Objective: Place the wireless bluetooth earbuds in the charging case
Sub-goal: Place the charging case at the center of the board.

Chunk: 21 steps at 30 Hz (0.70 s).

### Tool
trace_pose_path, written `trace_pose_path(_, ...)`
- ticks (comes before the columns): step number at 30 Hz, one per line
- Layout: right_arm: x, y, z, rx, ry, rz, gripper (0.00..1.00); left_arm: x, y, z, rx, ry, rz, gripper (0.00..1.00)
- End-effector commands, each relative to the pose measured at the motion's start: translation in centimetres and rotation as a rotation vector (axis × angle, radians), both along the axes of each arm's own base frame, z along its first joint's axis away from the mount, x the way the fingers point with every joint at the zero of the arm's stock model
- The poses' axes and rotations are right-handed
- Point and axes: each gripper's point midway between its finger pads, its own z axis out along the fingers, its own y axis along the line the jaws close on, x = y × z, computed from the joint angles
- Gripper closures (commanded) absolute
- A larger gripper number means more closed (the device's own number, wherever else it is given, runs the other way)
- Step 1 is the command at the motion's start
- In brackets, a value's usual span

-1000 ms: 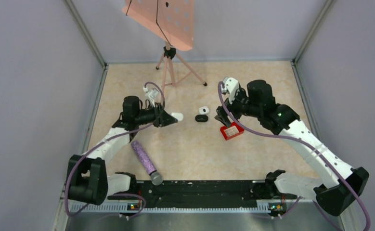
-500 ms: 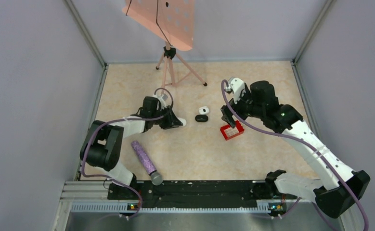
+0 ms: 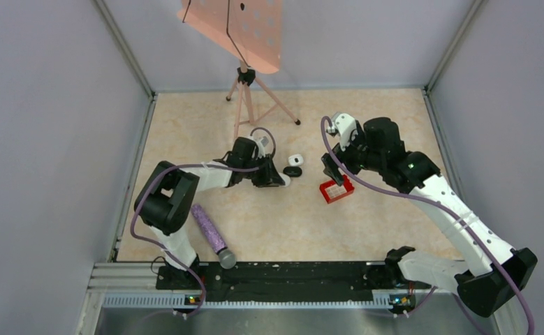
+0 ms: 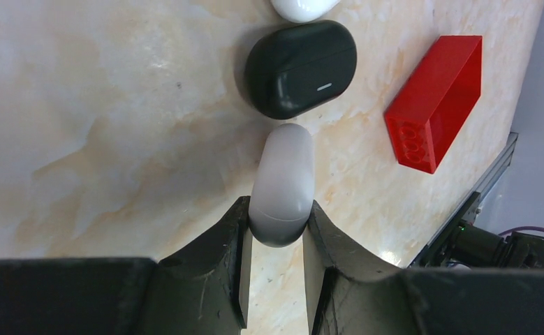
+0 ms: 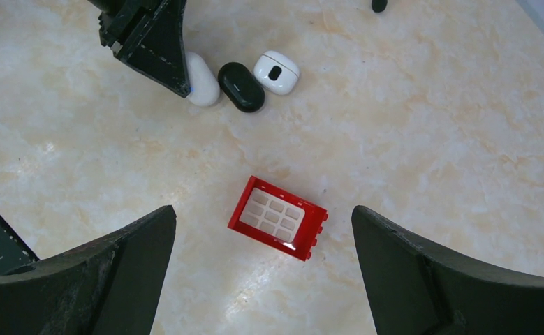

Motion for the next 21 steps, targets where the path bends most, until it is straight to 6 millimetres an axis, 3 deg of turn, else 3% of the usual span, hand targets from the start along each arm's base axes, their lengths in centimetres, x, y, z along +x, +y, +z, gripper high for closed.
trace_pose_path(1,0.5,-0.2,2.0,0.020,-0.048,-0.014,0.05,0.4,-2.3,0.8,-0.047,-0.007,-0.016,1.00)
trace_pose_path(8,0.7,0.3,1.8,0.044,-0.013,-0.022,0.05,-1.3,-4.8,0.3,-0.078,0.039,-0.037,0.99)
trace_pose_path(9,0.7,0.5,1.8,0.049,-0.008,-0.020,0.05,-1.7,-5.0,0.0,-0.077,0.050,-0.040,0.97)
trace_pose_path(12,0.7,0.7,1.7,0.059,0.005,-0.018,0.05,-2.3,-5.1,-0.8,-0.060,0.080,-0.019,0.72)
trace_pose_path(21,0.7,0.1,1.0,0.066,0.037,-0.066,0.05,-1.5,-2.8,-1.1,0.088,0.037,0.036,0.50)
